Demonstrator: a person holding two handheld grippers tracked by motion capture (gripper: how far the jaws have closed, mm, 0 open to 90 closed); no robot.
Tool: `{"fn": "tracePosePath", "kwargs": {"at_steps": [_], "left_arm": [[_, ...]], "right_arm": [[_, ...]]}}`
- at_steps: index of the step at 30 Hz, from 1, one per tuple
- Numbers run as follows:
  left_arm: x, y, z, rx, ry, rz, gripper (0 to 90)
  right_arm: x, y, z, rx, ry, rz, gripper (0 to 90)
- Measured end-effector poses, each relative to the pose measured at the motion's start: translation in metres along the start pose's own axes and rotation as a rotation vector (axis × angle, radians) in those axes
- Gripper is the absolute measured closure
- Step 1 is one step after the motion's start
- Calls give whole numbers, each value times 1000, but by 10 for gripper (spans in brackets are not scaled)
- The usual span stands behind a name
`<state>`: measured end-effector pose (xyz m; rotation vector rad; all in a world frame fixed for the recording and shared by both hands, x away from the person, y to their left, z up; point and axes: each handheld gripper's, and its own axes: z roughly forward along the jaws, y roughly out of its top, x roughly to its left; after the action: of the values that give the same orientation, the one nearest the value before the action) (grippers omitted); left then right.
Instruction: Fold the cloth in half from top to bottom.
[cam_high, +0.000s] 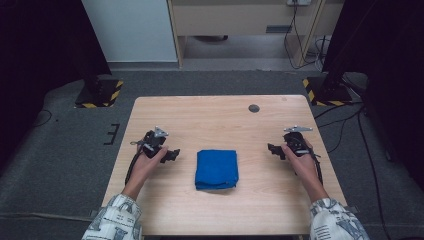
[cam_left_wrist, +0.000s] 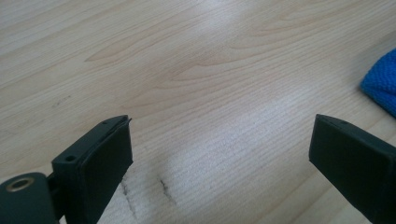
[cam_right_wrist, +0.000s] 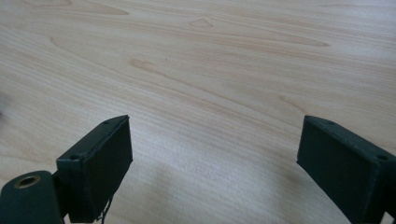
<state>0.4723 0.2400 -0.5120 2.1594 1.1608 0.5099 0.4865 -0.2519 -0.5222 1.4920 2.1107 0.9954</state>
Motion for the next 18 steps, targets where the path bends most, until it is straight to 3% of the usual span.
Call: {"fn": "tracePosePath", "kwargs": {"at_steps": [6, 10, 18], "left_arm": [[1, 0, 15, 5, 9, -33, 53], [-1, 0, 21, 6, 16, -41, 53], [-2, -3, 28, 2, 19, -69, 37]], "right_arm": [[3, 2, 16, 31, -21, 14, 103], [6, 1, 21, 19, -44, 25, 98], [14, -1, 26, -1, -81, -10, 64]]}}
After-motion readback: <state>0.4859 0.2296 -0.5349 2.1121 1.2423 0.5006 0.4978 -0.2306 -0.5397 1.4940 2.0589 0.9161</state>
